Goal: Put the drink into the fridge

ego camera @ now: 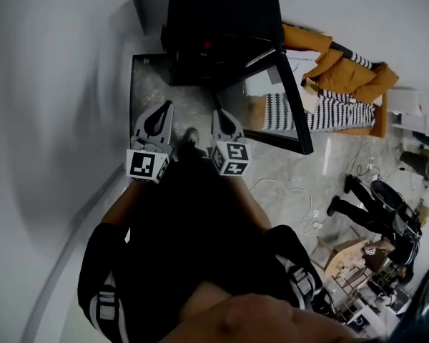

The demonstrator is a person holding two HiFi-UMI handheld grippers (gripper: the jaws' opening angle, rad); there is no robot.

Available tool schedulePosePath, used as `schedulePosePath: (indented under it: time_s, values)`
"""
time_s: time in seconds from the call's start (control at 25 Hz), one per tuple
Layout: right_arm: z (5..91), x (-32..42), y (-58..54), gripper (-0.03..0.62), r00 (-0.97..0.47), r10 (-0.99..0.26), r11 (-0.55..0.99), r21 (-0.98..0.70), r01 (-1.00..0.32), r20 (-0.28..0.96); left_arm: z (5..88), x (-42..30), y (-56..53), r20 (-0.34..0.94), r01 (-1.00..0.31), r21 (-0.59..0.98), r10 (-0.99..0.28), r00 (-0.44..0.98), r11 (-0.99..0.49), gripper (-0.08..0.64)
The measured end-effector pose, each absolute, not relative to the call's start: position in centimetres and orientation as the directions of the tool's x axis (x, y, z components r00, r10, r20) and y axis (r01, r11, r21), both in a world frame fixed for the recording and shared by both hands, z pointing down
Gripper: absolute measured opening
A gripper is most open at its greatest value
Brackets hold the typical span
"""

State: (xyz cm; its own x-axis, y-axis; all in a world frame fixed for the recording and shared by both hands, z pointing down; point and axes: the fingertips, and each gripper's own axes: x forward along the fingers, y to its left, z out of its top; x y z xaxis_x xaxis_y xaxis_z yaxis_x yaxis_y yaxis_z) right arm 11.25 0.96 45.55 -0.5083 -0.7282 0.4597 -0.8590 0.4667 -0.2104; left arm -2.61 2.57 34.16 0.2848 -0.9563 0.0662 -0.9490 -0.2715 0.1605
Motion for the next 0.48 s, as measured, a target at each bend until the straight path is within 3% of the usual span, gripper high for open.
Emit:
schedulePosePath:
  time_s: [0.48]
  values:
    - [38.4,10.4,2.9,0.002,-0.555,-0.774,0.518,-0.198,-0.832,0.304,32.8,-3.5,3.9,0.036,-0.959,0.136,-0.966,0.257,-0.25,0.005]
